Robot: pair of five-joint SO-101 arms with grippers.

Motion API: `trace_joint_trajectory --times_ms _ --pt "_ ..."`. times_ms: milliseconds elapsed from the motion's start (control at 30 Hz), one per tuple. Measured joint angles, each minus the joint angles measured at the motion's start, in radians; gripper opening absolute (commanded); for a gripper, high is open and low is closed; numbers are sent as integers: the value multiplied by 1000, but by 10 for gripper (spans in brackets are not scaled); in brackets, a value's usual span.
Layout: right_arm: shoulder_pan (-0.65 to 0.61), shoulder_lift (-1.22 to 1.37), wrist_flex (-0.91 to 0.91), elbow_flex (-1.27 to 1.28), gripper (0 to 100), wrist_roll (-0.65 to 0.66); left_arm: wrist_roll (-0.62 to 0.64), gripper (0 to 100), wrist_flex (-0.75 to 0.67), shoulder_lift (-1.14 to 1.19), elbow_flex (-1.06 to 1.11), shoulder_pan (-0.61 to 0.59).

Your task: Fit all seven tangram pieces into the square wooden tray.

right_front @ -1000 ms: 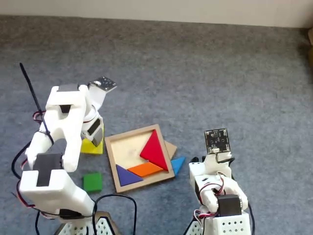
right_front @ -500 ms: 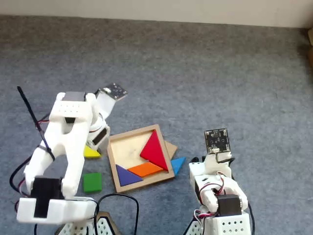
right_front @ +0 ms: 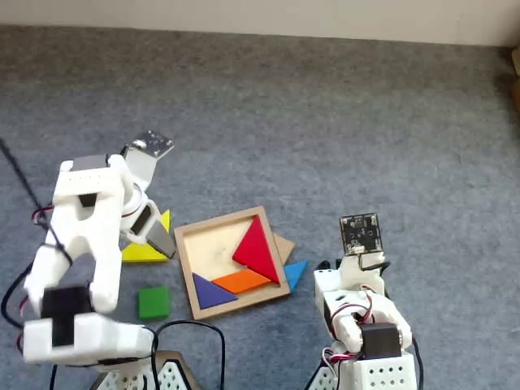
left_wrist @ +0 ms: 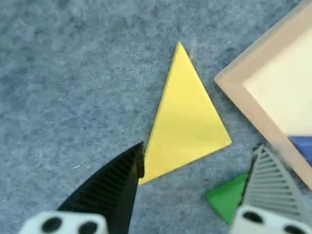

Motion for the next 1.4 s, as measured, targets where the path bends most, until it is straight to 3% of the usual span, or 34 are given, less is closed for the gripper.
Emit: trace_joint_trajectory --times_ms 167,433,600,1067,1400 --pt "0 0 0 0 77 0 -3 249 -11 226 -106 -2" --pt "0 0 0 0 77 0 -3 143 130 384 -301 29" --pt "0 0 0 0 77 0 2 98 143 388 -308 100" --pt "0 0 0 0 77 0 183 98 141 381 -315 207" --pt "0 0 0 0 77 0 308 98 258 250 -285 387"
